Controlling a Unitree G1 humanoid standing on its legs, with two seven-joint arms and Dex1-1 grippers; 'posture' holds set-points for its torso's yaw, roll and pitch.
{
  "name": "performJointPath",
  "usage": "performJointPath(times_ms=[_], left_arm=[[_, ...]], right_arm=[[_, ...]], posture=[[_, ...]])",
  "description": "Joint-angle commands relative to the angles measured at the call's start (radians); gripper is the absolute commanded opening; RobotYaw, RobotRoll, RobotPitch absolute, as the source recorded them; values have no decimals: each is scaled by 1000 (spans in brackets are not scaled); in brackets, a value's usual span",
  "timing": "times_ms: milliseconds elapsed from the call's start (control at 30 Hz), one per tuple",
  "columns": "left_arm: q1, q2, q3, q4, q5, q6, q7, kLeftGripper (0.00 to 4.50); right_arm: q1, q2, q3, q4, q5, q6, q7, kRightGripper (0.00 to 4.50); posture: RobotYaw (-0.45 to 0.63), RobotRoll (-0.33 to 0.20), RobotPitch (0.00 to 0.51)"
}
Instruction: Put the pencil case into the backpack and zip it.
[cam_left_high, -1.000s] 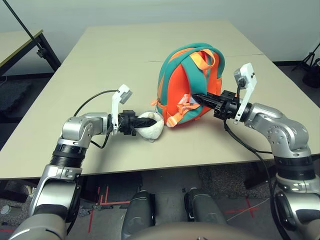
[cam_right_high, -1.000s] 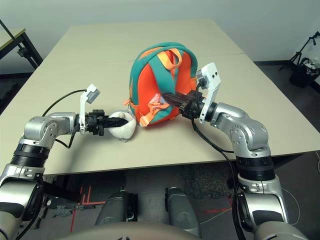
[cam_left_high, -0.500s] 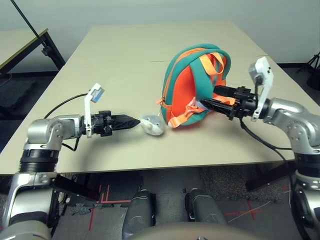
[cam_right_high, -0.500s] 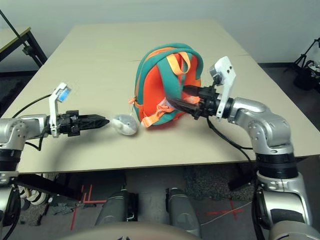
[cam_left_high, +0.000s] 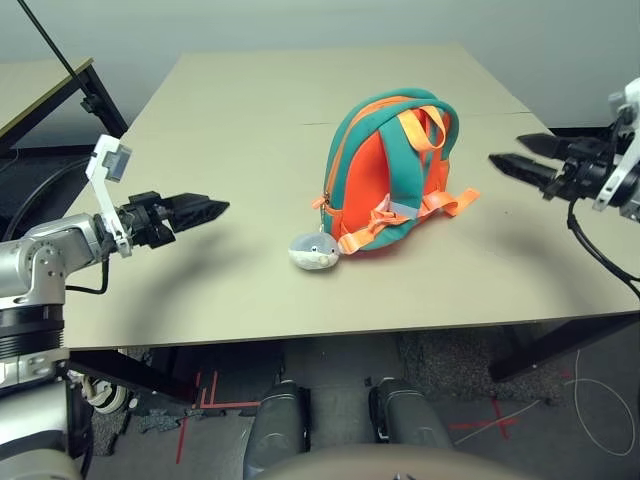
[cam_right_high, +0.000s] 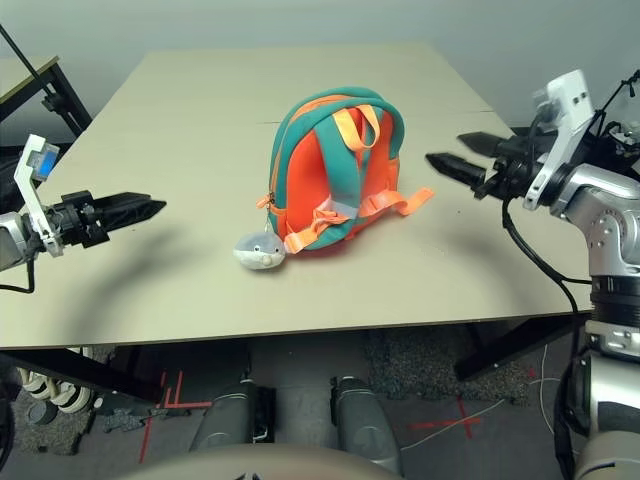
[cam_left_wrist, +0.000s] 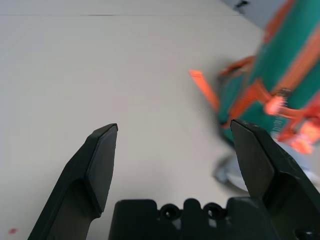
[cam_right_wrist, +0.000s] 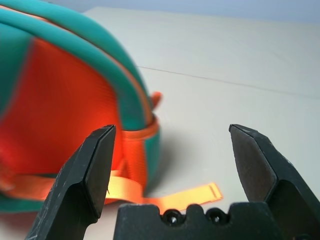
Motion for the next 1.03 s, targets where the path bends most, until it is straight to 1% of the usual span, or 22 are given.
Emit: performJointPath(times_ms=[33, 133, 200, 267, 300, 367, 433, 567, 700, 800, 833, 1033], left_arm=[[7, -37, -16, 19, 57, -86, 59, 4500], [-7, -124, 30, 68, 79, -185, 177, 4500], [-7, -179, 43, 111, 139, -300, 296, 4500], [2, -201, 22, 158, 224, -404, 391, 4500], [2, -212, 21, 182, 250, -444, 429, 4500], [-1, -246, 47, 228, 268, -530, 503, 4500], [5, -263, 63, 267, 289, -596, 561, 4500], [27, -295, 54, 292, 351, -721, 670, 4500], [34, -324, 46, 285, 373, -750, 736, 4500], [35, -341, 48, 281, 369, -754, 750, 4500], [37, -344, 52, 275, 365, -754, 757, 4500], [40, -339, 66, 278, 356, -754, 761, 4500]], right_arm=[[-29, 44, -12, 133, -56, -87, -76, 4492], [-57, 93, -38, 252, -82, -185, -169, 4492], [-77, 119, -58, 345, -98, -270, -237, 4492], [-94, 132, -71, 436, -117, -356, -293, 4492], [-102, 137, -73, 473, -124, -390, -309, 4492], [-116, 143, -78, 541, -135, -447, -345, 4492], [-128, 146, -90, 594, -142, -499, -378, 4492], [-149, 142, -130, 671, -124, -549, -420, 4492], [-160, 134, -147, 719, -133, -560, -435, 4492], [-168, 124, -154, 740, -136, -568, -443, 4492], [-170, 122, -160, 743, -133, -570, -448, 4492], [-165, 135, -164, 756, -140, -570, -459, 4492]], posture=[[-61, 0, 10], [-60, 0, 10], [-60, 0, 10], [-56, 0, 12], [-55, 0, 13], [-54, 0, 15], [-55, 0, 17], [-35, 0, 25], [-17, 0, 32], [-6, 0, 31], [-6, 0, 38], [-1, 0, 39]])
